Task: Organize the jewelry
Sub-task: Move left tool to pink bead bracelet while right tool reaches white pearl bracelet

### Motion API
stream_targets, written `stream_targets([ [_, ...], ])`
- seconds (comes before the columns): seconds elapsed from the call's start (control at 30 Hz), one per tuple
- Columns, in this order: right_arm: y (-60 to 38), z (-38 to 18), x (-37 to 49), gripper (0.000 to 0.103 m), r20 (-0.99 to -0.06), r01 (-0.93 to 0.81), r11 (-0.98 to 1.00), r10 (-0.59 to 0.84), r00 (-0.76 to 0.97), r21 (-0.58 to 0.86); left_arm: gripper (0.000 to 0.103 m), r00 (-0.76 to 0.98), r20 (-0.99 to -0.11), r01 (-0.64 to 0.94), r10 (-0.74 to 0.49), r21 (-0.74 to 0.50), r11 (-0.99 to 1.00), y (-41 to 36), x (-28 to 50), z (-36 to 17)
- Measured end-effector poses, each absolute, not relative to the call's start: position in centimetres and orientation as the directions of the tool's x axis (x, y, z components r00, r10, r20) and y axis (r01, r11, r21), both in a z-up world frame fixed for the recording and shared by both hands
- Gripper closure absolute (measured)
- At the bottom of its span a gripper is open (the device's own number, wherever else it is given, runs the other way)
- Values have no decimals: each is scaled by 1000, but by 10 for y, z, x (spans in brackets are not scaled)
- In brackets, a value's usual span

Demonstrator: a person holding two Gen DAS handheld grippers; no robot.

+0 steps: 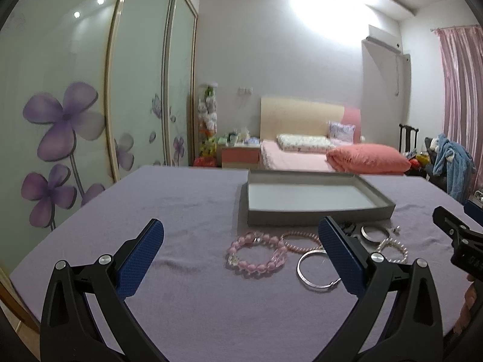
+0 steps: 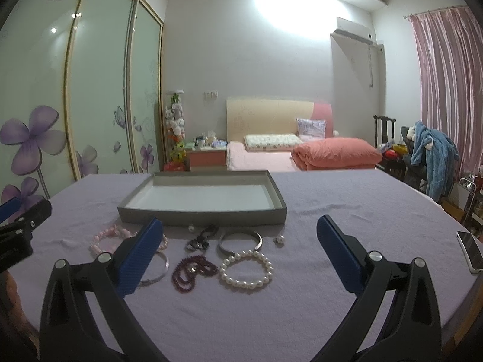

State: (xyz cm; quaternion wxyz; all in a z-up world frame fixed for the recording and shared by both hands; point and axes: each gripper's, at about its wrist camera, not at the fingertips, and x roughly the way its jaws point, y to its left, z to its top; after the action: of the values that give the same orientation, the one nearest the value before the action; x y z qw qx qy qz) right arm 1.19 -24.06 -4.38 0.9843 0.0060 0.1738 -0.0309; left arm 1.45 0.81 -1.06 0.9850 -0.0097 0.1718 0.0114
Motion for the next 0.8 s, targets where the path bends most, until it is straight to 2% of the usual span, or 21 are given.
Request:
stream_targets([
  [0.2, -266, -70, 50, 4, -549, 101, 995, -70, 833, 27, 2, 869, -495, -11, -10, -39, 999, 21, 41, -24],
  [0.23, -269, -75, 56, 7, -579, 104, 994, -68, 813, 31, 2, 850, -526, -9, -13, -40, 999, 23, 47, -27],
  [0.33, -277, -92, 74, 28, -662, 98, 994, -41, 748, 50, 2, 805, -593, -1, -23, -41, 999, 28, 65, -35],
  [0.47, -283, -109, 90, 52, -734, 107, 992, -24, 679, 66, 2, 767, -640, 13, -33, -36, 999, 30, 79, -41],
  [0.57, -283, -114, 97, 61, -753, 111, 992, -29, 657, 60, 2, 747, -664, 15, -36, -37, 999, 32, 87, -45],
  [0.73, -277, -120, 109, 70, -776, 101, 995, -57, 629, 9, 4, 722, -691, 21, -21, -9, 1000, 29, 100, -50],
  [0.8, -273, -121, 109, 75, -773, 94, 996, -62, 632, -3, 11, 711, -703, 27, -17, 4, 1000, 30, 110, -52],
])
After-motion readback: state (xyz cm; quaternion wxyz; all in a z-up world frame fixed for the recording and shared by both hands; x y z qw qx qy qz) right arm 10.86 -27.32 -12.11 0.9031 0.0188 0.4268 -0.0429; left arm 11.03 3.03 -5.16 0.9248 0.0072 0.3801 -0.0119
